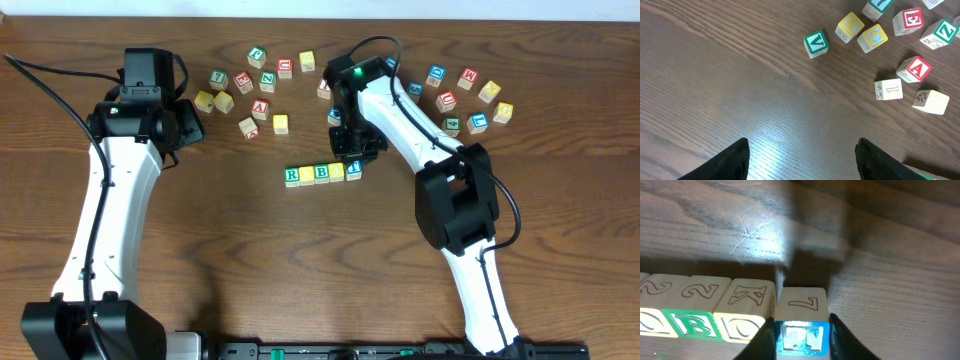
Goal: Spell out ROBOT
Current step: 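Lower blue T block right of the second yellow O, then open right gripper and push blue T against the row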
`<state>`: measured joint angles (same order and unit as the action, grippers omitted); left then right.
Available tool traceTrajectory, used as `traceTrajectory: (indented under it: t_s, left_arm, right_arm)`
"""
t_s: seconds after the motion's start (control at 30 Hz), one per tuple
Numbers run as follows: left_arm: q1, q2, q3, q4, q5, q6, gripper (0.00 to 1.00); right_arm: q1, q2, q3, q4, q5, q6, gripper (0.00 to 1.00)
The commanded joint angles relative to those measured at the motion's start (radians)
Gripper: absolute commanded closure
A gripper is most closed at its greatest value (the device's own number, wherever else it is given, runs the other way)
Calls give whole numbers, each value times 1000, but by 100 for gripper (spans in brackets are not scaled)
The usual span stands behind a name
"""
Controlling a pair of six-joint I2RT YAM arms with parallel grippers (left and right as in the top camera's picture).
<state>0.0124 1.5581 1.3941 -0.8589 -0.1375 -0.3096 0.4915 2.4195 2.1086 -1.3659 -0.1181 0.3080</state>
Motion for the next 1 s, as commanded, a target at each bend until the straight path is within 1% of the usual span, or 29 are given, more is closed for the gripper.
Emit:
traceTrajectory:
  t_s: [0.0,0.23,0.57,0.7,0.87,0.97]
  left_arm:
    - [4,11,16,0,-13,10,33]
    - [4,11,14,0,-13,10,33]
    - [4,11,14,-1,-13,10,33]
    - [4,11,14,-4,-13,10,33]
    - [4,11,14,-4,-13,10,33]
    - [4,11,14,-4,-13,10,33]
  right_arm:
    - [6,6,5,-5,-8,6,71]
    - [6,-7,5,-11,-8,6,71]
    - [-11,-119,6,-30,23,6,71]
    - [-27,-130,5,-53,42,5,71]
    - [-40,-129,-37,-53,112,9,71]
    - [-42,-129,-88,-17,116,10,72]
